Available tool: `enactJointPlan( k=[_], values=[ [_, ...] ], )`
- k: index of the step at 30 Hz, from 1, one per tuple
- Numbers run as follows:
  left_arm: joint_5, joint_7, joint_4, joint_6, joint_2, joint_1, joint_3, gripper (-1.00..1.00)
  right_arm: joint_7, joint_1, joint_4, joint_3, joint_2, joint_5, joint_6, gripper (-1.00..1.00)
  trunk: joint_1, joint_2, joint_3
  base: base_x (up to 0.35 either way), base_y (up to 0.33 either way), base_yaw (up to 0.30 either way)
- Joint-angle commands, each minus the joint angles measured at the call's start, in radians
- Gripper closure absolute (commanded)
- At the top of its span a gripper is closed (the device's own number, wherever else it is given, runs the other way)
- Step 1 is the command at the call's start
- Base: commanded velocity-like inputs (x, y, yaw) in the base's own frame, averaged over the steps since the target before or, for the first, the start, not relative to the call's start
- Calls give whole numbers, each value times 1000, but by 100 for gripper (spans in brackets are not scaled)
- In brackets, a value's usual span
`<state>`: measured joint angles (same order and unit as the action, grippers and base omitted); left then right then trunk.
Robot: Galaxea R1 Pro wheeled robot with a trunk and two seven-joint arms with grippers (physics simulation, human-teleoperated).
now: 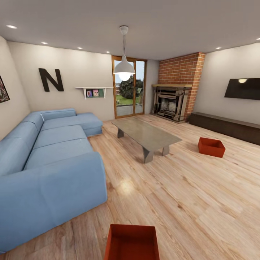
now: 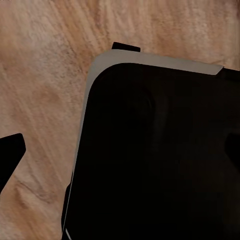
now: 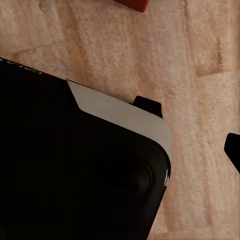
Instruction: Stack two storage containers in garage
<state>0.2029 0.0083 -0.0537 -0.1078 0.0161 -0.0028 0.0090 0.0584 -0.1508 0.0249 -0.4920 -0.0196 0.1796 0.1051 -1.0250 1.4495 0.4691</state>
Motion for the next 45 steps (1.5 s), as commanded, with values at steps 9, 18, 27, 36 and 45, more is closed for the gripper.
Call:
enactJointPlan(
  k=[9, 18, 27, 36, 45],
  values=[
    [4, 1, 0, -3, -1, 0, 0, -100, 4, -1, 3, -7, 0, 11, 5, -100, 0, 0, 1, 8, 0, 0],
    [4, 1, 0, -3, -1, -1, 0, -100, 4, -1, 3, -7, 0, 11, 5, -100, 0, 0, 1, 0, 0, -37],
    [4, 1, 0, -3, -1, -1, 0, -100, 4, -1, 3, -7, 0, 12, 5, -100, 0, 0, 1, 0, 0, -70],
    [4, 1, 0, -3, -1, 0, 0, -100, 5, -1, 3, -8, 0, 8, 4, -100, 0, 0, 1, 0, 0, -2],
    [4, 1, 0, -3, -1, 0, 0, -100, 5, -1, 3, -8, -1, 10, 4, -100, 0, 0, 1, 0, 0, 0]
  ],
)
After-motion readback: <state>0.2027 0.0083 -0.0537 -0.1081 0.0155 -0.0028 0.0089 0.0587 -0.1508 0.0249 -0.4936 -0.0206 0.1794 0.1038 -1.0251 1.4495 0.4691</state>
